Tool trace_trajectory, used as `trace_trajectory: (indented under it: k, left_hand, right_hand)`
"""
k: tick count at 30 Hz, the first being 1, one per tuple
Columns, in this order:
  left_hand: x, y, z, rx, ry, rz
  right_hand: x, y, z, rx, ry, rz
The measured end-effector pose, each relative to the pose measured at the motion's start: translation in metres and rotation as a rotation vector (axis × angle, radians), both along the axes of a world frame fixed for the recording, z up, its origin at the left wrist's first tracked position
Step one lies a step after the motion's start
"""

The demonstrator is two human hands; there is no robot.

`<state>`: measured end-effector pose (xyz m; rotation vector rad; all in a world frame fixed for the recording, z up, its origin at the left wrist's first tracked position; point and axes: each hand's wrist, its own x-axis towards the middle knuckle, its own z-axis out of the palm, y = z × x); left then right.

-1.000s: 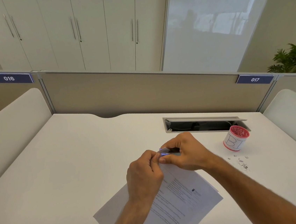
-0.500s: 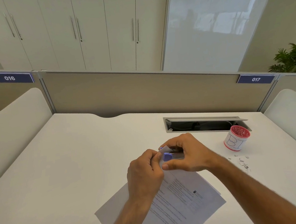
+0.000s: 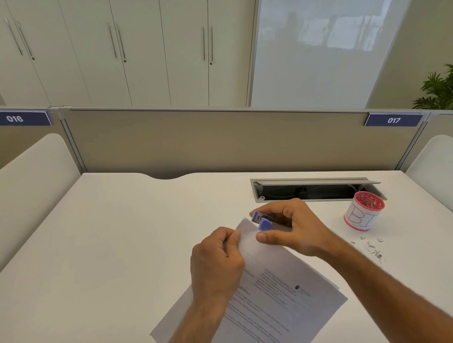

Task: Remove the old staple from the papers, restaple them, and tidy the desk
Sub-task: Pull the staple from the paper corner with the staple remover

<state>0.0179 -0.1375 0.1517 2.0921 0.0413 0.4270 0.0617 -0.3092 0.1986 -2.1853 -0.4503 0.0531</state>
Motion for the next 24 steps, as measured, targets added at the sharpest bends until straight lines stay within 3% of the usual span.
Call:
trace_trajectory:
  k: [11,19,24]
  left_hand:
    - [0.002,0.003,-0.001,-0.055,0.034,0.010]
    - [0.009,0.007,-0.011,-0.122,0.031,0.036]
    - [0.020,0.005,-0.017,-0.128,0.055,0.059]
  right_hand:
    - [0.011,-0.021,-0.011,0.402,0.158,-0.170]
    - [0.042,-0.056,-0.041,0.429,0.282,-0.481]
    - [0.082,-0.090,-0.094,0.241,0.368,-0.799]
